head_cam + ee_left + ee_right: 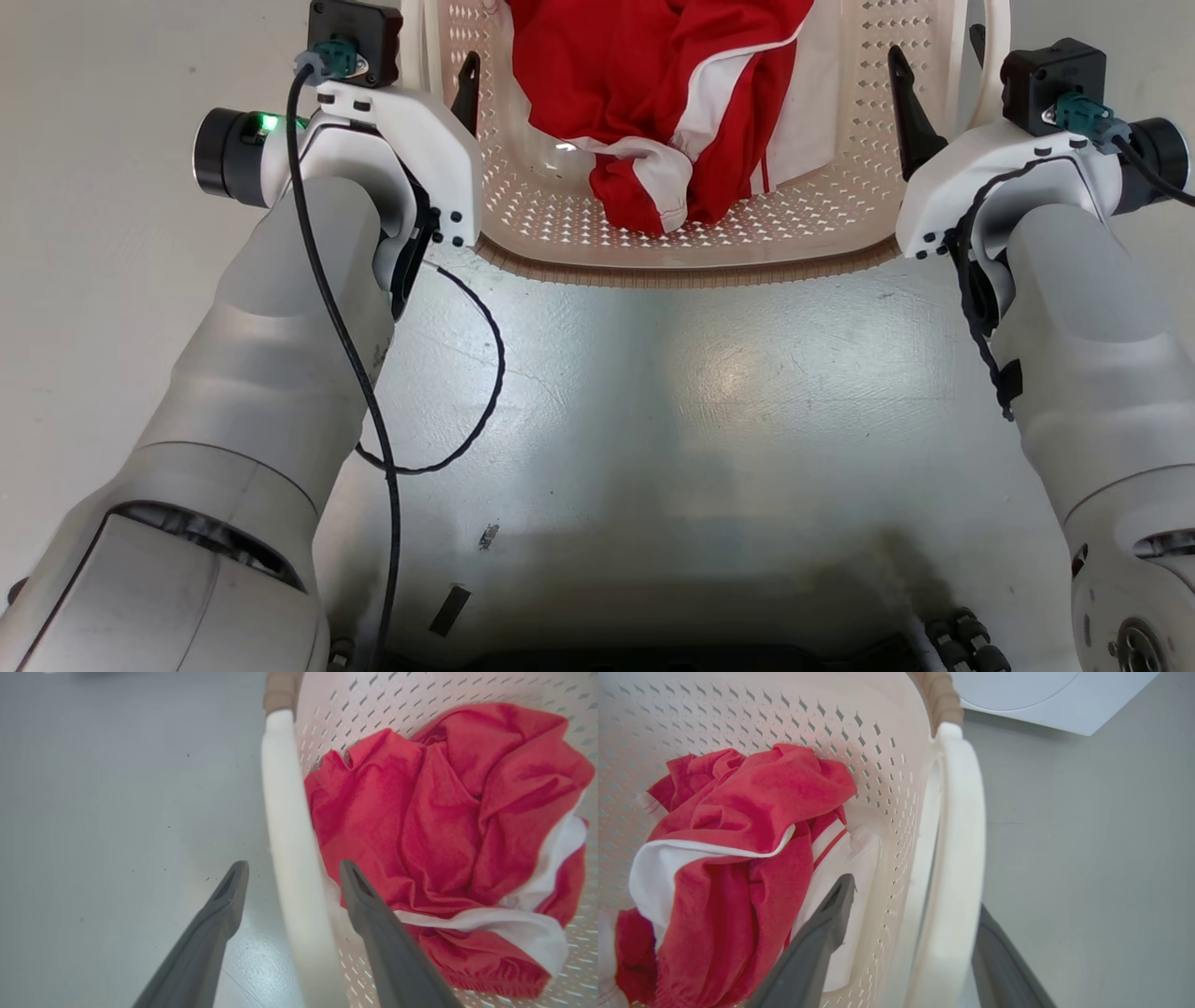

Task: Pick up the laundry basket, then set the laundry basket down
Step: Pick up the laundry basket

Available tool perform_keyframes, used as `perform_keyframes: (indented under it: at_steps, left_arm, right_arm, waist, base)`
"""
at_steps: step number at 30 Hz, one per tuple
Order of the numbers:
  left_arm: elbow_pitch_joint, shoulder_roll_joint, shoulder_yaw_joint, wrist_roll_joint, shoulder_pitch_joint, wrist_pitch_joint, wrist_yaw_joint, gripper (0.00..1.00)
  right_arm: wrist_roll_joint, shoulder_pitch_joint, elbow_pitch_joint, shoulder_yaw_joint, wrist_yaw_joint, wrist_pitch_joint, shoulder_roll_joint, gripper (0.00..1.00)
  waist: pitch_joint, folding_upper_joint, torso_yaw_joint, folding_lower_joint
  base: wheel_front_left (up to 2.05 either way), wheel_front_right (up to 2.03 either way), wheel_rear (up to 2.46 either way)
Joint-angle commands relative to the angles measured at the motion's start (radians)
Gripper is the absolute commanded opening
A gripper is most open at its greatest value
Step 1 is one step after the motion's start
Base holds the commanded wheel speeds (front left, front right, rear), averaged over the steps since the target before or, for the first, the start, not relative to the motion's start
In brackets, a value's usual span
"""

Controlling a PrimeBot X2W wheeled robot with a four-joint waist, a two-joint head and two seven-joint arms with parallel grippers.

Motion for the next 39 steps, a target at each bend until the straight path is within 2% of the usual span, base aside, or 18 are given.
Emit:
perform_keyframes:
  at_steps: [1,13,14,15,28,35,39]
  left_arm:
    - [-0.004,0.025,0.005,-0.006,-0.003,-0.001,0.007,1.00]
    - [0.010,0.025,-0.021,-0.012,-0.008,-0.001,0.009,1.00]
    - [0.011,0.025,-0.024,-0.011,-0.009,-0.001,0.008,0.76]
    - [0.012,0.025,-0.028,-0.010,-0.010,0.001,0.005,0.00]
    - [0.018,0.025,-0.063,-0.009,0.012,0.001,0.018,0.00]
    - [0.020,0.025,-0.080,-0.031,0.073,0.015,0.017,0.00]
    - [0.016,0.025,-0.092,-0.060,0.139,0.026,0.017,0.00]
  right_arm:
    - [0.010,0.015,-0.005,0.016,0.006,-0.011,0.022,1.00]
    - [0.033,0.016,-0.006,0.035,0.006,-0.011,0.022,1.00]
    - [0.036,0.017,-0.006,0.038,0.006,-0.011,0.022,0.65]
    - [0.041,0.017,-0.007,0.043,0.006,-0.011,0.022,0.00]
    - [0.054,0.037,0.047,0.066,0.006,-0.004,0.022,0.00]
    - [0.097,0.058,0.095,0.121,0.006,0.018,0.022,0.00]
    - [0.167,0.094,0.119,0.197,0.006,0.055,0.022,0.00]
  waist:
    - [0.000,0.0000,0.000,-0.0001]
    - [0.003,0.0000,-0.011,-0.0001]
    - [0.003,0.0000,-0.010,-0.0001]
    - [0.003,0.0000,-0.010,-0.0001]
    - [-0.041,0.0000,-0.004,-0.0001]
    - [-0.120,0.0000,0.000,-0.0001]
    - [-0.203,0.0000,-0.002,-0.0001]
  base:
    - [0.00,0.00,0.00]
    - [0.00,0.00,0.00]
    - [0.00,0.00,0.00]
    - [0.00,0.00,0.00]
    - [0.00,0.00,0.00]
    - [0.00,0.00,0.00]
    - [0.00,0.00,0.00]
